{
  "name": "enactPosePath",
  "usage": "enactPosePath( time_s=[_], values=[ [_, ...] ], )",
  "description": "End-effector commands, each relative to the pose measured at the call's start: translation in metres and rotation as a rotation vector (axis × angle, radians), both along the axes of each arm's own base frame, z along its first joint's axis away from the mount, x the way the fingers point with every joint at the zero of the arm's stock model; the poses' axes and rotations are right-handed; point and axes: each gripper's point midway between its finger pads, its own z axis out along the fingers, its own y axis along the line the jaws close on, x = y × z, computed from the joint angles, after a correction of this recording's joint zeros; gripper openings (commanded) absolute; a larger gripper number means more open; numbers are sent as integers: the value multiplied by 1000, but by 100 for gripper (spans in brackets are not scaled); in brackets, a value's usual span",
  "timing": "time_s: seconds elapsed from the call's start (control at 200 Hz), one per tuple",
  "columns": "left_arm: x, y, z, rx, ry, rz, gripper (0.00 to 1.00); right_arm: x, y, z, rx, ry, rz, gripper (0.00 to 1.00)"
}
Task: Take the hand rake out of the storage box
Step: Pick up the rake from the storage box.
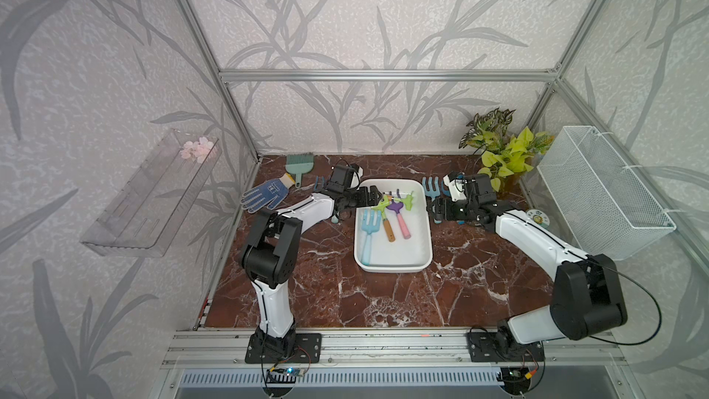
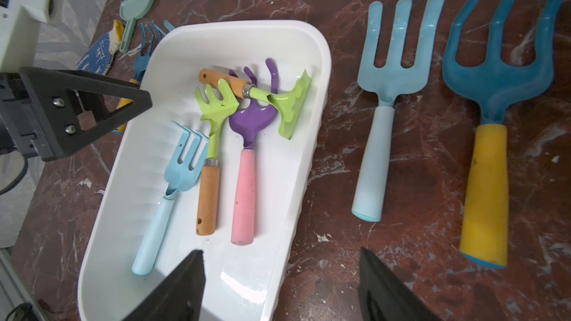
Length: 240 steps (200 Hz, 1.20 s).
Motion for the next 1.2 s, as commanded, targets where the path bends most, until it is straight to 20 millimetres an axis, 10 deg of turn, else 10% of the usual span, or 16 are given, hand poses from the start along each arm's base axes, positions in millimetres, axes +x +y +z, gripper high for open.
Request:
enactPosePath(
  time_s=[0.0,0.32,0.495,0.775,1.195],
  values=[
    [2,0,19,20,-63,-10,100,-2,7,21,55,-63,18,79],
    [-47,46,58,197,-126,99,100,-8,-12,5,-57,-118,-43,80],
    [-91,40,63,317,-111,66,94,-6,-10,4,-46,-138,-42,77],
    [-145,12,43,369,-30,11,91,-9,-8,3,-37,-142,-25,77],
    [-151,-9,-6,445,127,25,82,-11,-10,12,-33,-172,-25,73]
  ],
)
